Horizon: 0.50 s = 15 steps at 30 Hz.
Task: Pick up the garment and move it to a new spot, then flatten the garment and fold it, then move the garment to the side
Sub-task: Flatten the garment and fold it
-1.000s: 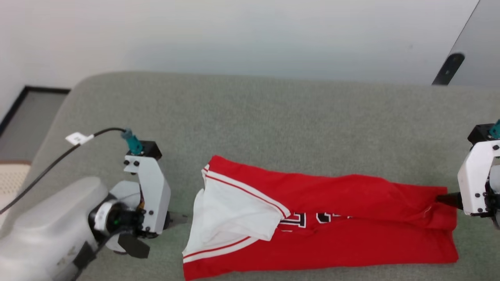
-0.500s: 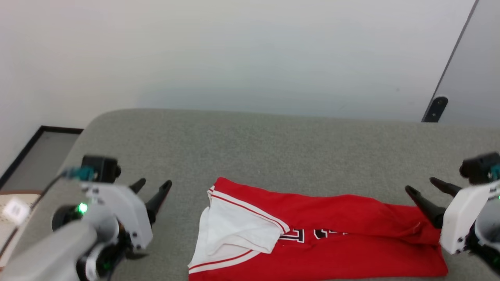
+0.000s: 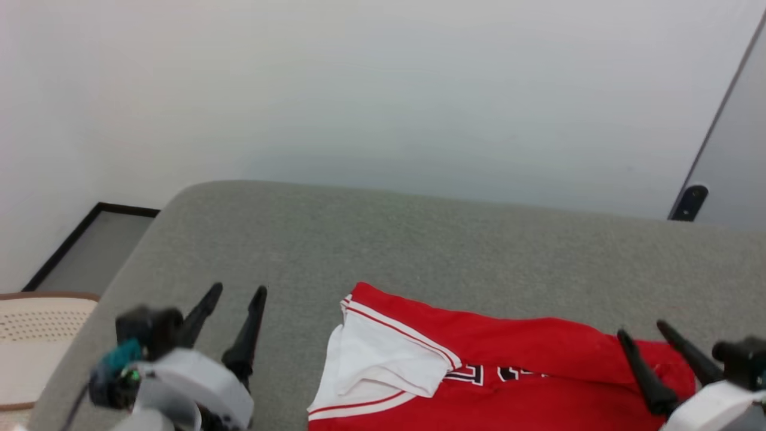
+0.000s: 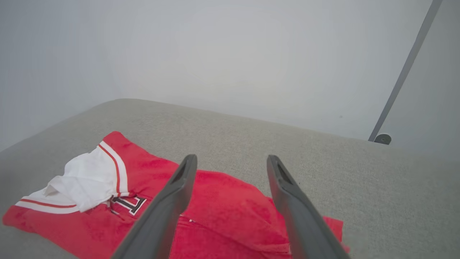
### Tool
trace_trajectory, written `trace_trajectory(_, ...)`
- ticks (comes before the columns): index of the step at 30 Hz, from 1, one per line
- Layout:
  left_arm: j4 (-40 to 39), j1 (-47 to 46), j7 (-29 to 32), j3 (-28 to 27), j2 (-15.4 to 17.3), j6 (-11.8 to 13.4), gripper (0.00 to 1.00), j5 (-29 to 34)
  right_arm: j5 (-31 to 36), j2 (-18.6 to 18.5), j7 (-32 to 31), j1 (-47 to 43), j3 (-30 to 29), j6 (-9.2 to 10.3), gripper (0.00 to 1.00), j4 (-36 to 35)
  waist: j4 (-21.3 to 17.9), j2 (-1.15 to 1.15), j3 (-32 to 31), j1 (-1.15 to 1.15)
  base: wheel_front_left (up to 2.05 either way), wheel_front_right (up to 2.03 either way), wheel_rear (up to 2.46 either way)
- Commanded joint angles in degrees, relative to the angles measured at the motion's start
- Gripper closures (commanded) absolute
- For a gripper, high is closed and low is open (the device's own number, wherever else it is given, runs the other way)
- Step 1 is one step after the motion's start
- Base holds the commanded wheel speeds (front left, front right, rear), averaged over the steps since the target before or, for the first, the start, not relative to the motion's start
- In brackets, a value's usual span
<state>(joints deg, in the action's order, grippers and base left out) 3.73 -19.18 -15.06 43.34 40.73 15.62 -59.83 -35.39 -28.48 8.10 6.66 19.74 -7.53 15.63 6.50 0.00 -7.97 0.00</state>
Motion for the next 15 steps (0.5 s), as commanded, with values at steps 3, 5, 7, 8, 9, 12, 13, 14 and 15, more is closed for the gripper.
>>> trace_trajectory(3, -0.79, 7.79, -0.06, -7.97, -4.65, -1.59, 0.00, 8.35, 0.62, 1.57, 2.09, -2.93, -0.95, 0.10, 0.00, 1.08, 1.83, 0.00, -1.70, 0.00, 0.00, 0.00, 0.00)
trace_trajectory(5, -0.74, 10.73, -0.07, -11.60, -6.86, -3.27, 0.00, 11.66, 0.47, 2.11, 2.67, -4.08, -1.52, 0.10, 0.00, 1.74, 2.33, 0.00, -2.25, 0.00, 0.00, 0.00, 0.00)
trace_trajectory(7, -0.50, 13.09, -0.07, -15.17, -9.17, -4.55, 0.00, 15.24, 0.57, 2.67, 3.30, -4.90, -2.21, 0.10, 0.00, 2.31, 2.78, 0.00, -2.79, 0.00, 0.00, 0.00, 0.00)
trace_trajectory(8, -0.63, 14.17, -0.07, -16.67, -10.32, -5.63, 0.00, 17.24, 0.42, 2.91, 3.59, -5.39, -2.46, 0.10, 0.00, 2.64, 3.06, 0.00, -3.05, 0.00, 0.00, 0.00, 0.00)
trace_trajectory(9, -0.49, 15.22, -0.06, -18.30, -11.55, -6.40, 0.00, 18.59, 0.30, 3.15, 3.85, -5.76, -2.84, 0.10, 0.00, 2.84, 3.31, 0.00, -3.27, 0.00, 0.00, 0.00, 0.00)
trace_trajectory(12, 0.66, 17.72, -0.07, -21.62, -13.84, -9.63, 0.00, 23.66, -0.28, 3.86, 4.54, -6.69, -3.62, 0.10, 0.00, 3.33, 3.88, 0.00, -3.75, 0.00, 0.00, 0.00, 0.00)
trace_trajectory(13, 1.26, 18.16, -0.08, -22.04, -14.33, -10.97, 0.00, 25.56, -0.41, 4.11, 4.62, -7.00, -3.73, 0.10, 0.00, 3.44, 4.09, 0.00, -3.85, 0.00, 0.00, 0.00, 0.00)
trace_trajectory(14, 2.08, 18.46, -0.07, -22.14, -14.48, -12.03, 0.00, 27.36, -0.61, 4.40, 4.77, -7.19, -3.73, 0.10, 0.00, 3.54, 4.17, 0.00, -3.93, 0.00, 0.00, 0.00, 0.00)
trace_trajectory(15, 2.82, 18.75, -0.08, -22.60, -15.23, -13.13, 0.00, 28.11, -0.64, 4.44, 4.83, -7.39, -3.76, 0.10, 0.00, 3.71, 4.26, 0.00, -3.99, 0.00, 0.00, 0.00, 0.00)
